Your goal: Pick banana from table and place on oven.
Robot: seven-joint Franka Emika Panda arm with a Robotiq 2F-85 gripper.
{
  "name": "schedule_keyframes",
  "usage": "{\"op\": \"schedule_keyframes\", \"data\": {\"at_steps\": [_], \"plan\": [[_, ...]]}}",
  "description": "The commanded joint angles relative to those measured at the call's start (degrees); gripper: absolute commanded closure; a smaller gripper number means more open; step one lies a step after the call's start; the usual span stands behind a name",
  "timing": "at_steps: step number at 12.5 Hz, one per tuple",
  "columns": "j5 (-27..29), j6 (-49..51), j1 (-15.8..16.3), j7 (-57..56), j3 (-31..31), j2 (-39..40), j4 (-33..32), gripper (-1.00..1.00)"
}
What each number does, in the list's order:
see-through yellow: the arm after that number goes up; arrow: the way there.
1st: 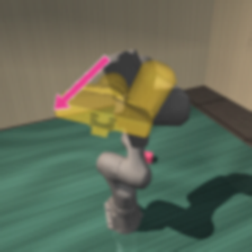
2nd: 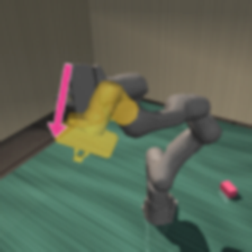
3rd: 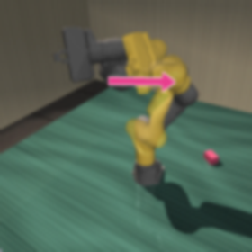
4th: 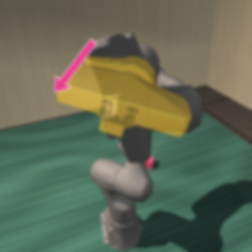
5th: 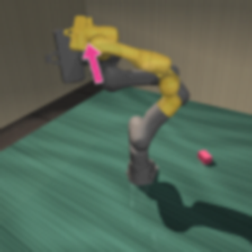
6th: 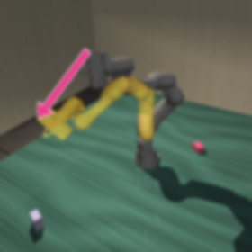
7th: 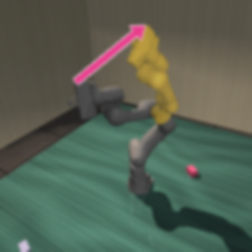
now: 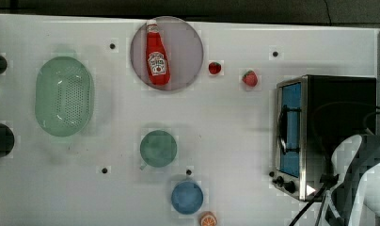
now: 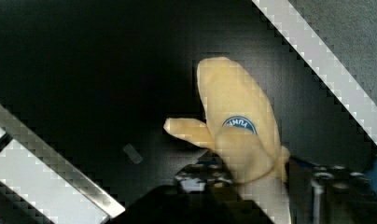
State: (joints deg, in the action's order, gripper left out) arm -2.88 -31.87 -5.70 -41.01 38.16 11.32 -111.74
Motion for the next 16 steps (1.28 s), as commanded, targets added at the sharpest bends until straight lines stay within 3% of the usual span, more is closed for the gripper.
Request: {"op": "schedule_keyframes", "data": {"at_steps": [1, 4, 9, 13, 16], "plan": [[0.64, -1.27, 1.34, -7.35, -2.81, 0.6, 3.29, -0.32], [0.57, -1.15, 1.41, -7.39, -3.03, 0.08, 3.46, -0.98], [-0.8, 6.86, 5.09, -2.52, -6.92, -8.95, 4.08, -1.0], [-1.18, 18.17, 8.05, 20.3, -17.29, -16.46, 4.0, -1.0], [-1.18, 19.98, 8.36, 37.56, -26.89, -19.58, 3.99, -1.0]]}}
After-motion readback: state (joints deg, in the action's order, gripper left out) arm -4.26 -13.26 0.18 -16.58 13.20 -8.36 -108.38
